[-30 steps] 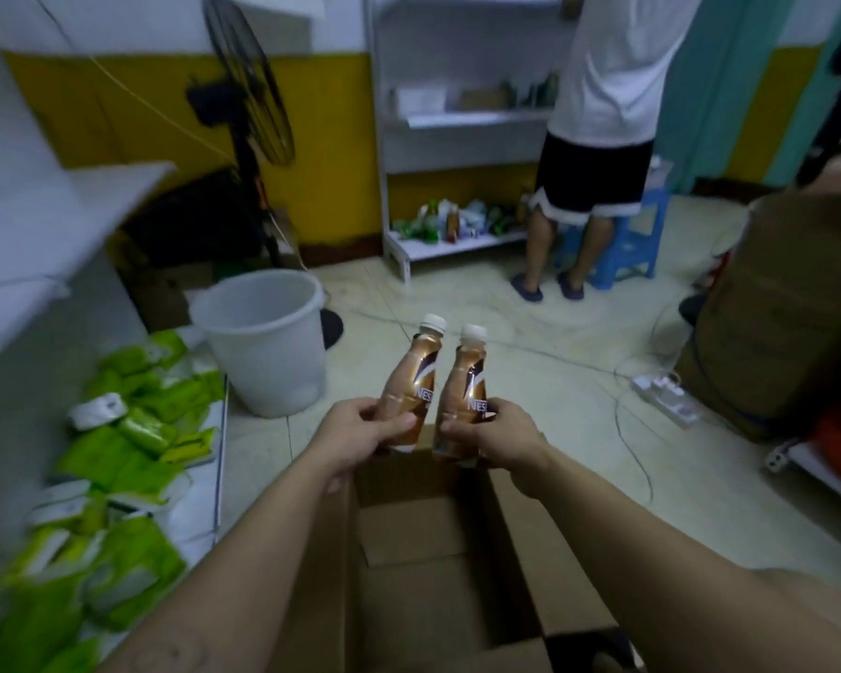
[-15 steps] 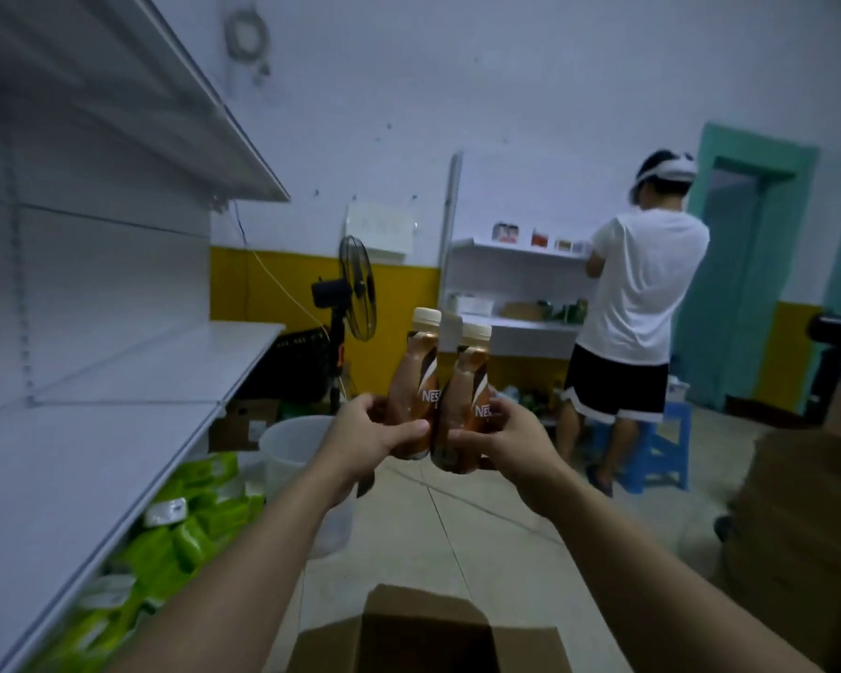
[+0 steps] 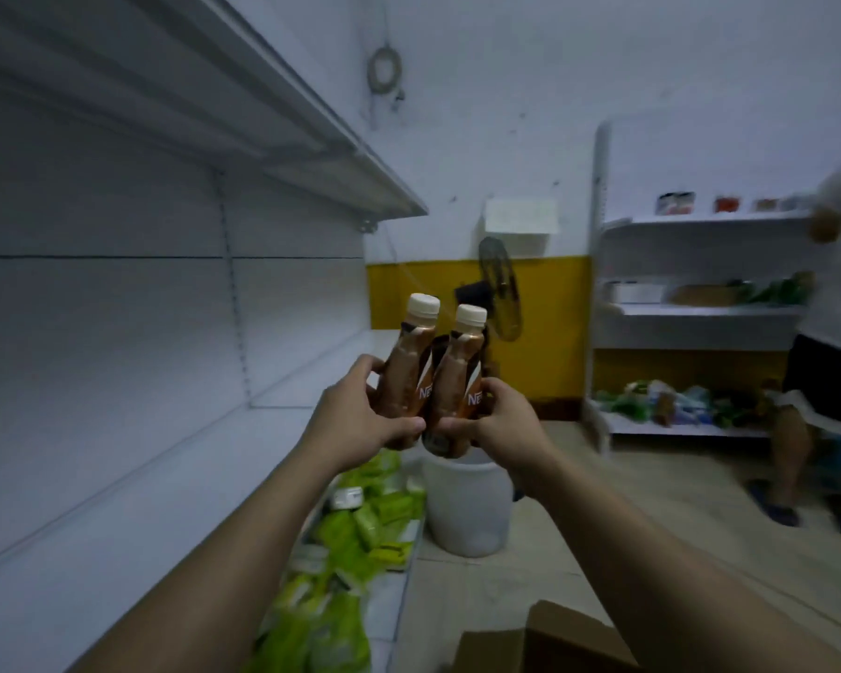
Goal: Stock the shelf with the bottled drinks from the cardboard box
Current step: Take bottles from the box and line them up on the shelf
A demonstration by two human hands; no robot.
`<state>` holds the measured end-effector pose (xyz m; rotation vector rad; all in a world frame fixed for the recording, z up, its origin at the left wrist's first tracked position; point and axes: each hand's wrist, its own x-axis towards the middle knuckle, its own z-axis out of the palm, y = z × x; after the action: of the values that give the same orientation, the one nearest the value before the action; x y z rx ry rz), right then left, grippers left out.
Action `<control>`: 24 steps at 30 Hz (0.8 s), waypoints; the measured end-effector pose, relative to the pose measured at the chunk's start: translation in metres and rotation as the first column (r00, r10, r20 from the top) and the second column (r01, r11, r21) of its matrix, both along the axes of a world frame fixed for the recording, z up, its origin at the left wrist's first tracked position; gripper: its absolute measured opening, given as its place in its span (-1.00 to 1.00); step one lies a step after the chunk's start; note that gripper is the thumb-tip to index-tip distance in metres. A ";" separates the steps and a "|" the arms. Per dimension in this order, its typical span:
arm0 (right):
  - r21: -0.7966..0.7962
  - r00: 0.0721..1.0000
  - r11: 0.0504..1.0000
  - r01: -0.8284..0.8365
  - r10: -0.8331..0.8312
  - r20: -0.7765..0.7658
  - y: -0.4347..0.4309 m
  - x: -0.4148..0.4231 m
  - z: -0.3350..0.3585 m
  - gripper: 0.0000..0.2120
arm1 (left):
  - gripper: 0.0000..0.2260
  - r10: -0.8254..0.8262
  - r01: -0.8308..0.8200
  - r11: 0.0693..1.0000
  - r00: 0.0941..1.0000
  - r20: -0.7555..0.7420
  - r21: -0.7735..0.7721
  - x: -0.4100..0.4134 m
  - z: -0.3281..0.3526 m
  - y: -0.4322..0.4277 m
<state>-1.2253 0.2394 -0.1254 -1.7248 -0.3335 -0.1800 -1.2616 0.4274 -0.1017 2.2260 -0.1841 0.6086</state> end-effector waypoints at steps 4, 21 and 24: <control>0.011 0.983 0.984 -0.176 0.176 -0.053 0.074 0.012 -0.025 -0.56 | -0.42 0.193 -0.194 0.981 0.978 -0.080 -0.006 -0.027 -0.015 0.060; -0.244 0.793 0.762 -0.599 0.607 -0.052 0.290 -0.025 -0.059 -0.46 | -0.27 0.850 -0.803 0.526 0.493 -0.184 0.280 -0.125 -0.055 0.186; -0.293 0.792 0.751 -0.592 0.609 -0.039 0.319 -0.031 -0.060 -0.52 | -0.03 0.879 -0.808 0.445 0.476 -0.017 0.386 -0.124 -0.020 0.199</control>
<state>-1.2565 0.5583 -0.1859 -1.8097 -0.9880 0.3120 -1.3859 0.6264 -0.1214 2.6033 1.1451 0.8875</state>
